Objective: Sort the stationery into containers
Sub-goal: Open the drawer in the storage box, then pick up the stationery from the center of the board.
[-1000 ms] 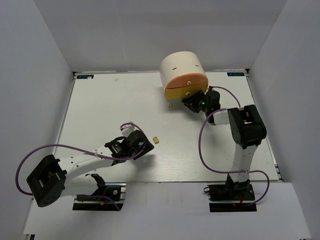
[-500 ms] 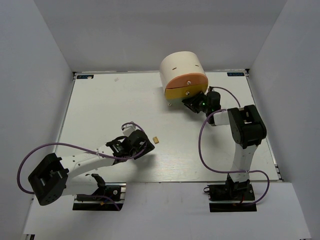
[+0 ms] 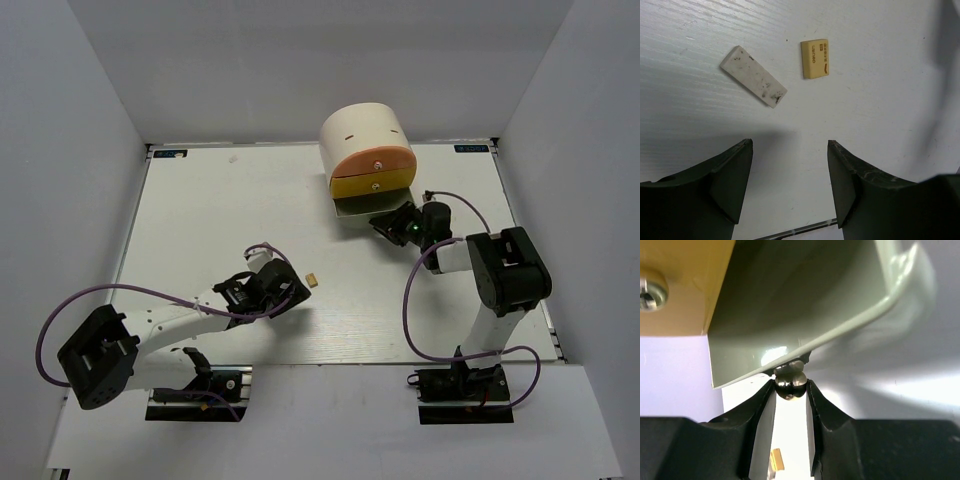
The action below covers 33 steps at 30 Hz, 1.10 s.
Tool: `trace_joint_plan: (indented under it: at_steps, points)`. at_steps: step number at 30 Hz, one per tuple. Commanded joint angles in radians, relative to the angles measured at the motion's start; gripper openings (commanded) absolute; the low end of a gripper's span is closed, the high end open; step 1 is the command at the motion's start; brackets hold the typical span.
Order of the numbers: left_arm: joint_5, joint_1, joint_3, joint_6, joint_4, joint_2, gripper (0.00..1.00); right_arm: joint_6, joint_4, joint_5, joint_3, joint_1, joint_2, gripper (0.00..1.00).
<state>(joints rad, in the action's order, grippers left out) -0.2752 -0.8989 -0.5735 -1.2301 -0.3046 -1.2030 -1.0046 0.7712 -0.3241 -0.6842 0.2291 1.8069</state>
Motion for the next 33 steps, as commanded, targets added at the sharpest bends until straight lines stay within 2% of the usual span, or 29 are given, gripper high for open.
trace_joint_plan:
  at_steps: [1, 5, 11, 15, 19, 21, 25, 26, 28, 31, 33]
  points:
    - [0.001, -0.005, -0.032, 0.009, 0.019, 0.008, 0.71, 0.009, -0.001, -0.012, 0.029, -0.002, -0.038, 0.12]
    - [0.001, 0.005, -0.032, 0.009, 0.030, 0.008, 0.71, 0.026, 0.004, -0.015, 0.006, -0.004, -0.031, 0.54]
    - [-0.012, 0.005, -0.043, -0.015, 0.030, -0.001, 0.74, 0.026, -0.001, -0.027, 0.001, -0.005, -0.047, 0.70]
    - [-0.063, 0.005, -0.043, -0.097, -0.010, 0.008, 0.81, 0.027, -0.003, -0.052, 0.075, -0.011, -0.102, 0.74]
    - [-0.108, 0.005, -0.034, -0.320, -0.086, 0.026, 0.86, 0.047, 0.000, -0.098, 0.162, -0.025, -0.194, 0.74]
    - [-0.121, 0.005, -0.034, -0.377, -0.138, 0.026, 0.86, 0.063, -0.010, -0.124, 0.212, -0.031, -0.247, 0.70]
    - [-0.139, 0.005, -0.115, -0.483, -0.289, -0.051, 0.86, 0.126, -0.068, -0.205, 0.250, -0.050, -0.355, 0.52]
    - [-0.139, 0.005, -0.149, -0.521, -0.315, -0.070, 0.84, 0.174, -0.081, -0.222, 0.247, -0.053, -0.382, 0.33]
    - [-0.148, 0.014, -0.198, -0.542, -0.352, -0.128, 0.79, 0.234, -0.128, -0.297, 0.236, -0.057, -0.412, 0.10]
    - [-0.148, 0.023, -0.270, -0.542, -0.385, -0.193, 0.78, 0.282, -0.150, -0.375, 0.230, -0.065, -0.442, 0.03]
    - [-0.125, 0.032, -0.305, -0.542, -0.413, -0.252, 0.78, 0.320, -0.167, -0.424, 0.226, -0.068, -0.468, 0.03]
